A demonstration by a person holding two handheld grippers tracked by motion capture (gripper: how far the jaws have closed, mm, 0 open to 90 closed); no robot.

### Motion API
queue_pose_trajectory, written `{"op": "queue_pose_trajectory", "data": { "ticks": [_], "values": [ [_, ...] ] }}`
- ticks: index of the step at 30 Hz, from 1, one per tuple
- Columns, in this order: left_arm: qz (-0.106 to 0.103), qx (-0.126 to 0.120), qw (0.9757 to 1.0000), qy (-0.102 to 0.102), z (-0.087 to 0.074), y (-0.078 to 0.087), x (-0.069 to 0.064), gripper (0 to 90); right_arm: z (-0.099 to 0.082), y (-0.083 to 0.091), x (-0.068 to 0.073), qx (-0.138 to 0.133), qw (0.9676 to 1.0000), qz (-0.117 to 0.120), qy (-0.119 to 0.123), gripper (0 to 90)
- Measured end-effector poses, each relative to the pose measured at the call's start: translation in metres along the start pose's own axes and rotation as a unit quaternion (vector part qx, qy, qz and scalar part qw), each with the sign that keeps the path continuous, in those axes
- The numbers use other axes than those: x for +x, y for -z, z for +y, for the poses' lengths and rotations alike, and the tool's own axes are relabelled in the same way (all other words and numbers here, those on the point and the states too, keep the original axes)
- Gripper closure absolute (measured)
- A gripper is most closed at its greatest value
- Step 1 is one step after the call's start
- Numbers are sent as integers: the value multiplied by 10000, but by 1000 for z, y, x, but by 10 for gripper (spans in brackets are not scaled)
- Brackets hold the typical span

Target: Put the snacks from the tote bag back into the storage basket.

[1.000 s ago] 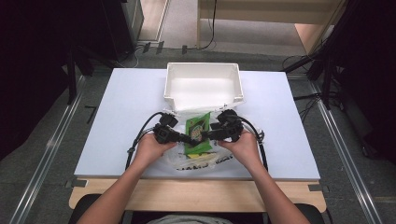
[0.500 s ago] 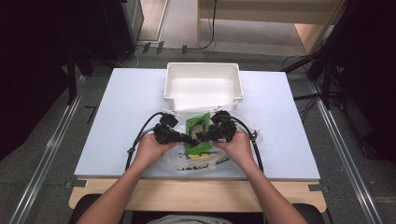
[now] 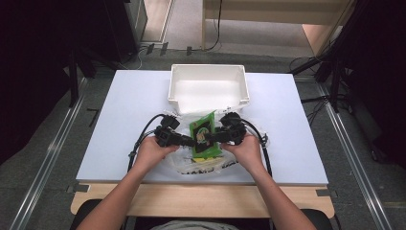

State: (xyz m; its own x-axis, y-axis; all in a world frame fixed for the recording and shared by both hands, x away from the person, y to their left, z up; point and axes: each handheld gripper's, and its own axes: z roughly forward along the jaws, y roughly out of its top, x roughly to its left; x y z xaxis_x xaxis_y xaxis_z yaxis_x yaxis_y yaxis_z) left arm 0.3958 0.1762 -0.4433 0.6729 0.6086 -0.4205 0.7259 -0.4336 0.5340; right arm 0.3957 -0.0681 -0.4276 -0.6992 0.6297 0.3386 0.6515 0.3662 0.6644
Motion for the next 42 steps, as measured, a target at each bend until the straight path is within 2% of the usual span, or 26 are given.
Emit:
{"op": "queue_pose_trajectory", "data": {
  "ticks": [8, 13, 21, 35, 42],
  "values": [
    [10, 12, 10000, -83, 0, 0, -1, 637, 2, 13, -2, -177, 9998, 81, -81, 683],
    [19, 17, 9999, -129, 0, -2, -1, 605, 5, 25, -1, -305, 9995, -12, 37, 722],
    [-56, -27, 10000, -69, 0, -2, -1, 556, 6, 36, -4, -469, 9988, -98, 44, 728],
    [-47, 7, 10000, -52, 0, -3, 0, 505, 8, 45, -10, -500, 9985, -205, 39, 728],
    [-140, -31, 9999, -38, 0, -1, 0, 486, 9, 47, -14, -494, 9983, -295, 19, 728]
  ]
}}
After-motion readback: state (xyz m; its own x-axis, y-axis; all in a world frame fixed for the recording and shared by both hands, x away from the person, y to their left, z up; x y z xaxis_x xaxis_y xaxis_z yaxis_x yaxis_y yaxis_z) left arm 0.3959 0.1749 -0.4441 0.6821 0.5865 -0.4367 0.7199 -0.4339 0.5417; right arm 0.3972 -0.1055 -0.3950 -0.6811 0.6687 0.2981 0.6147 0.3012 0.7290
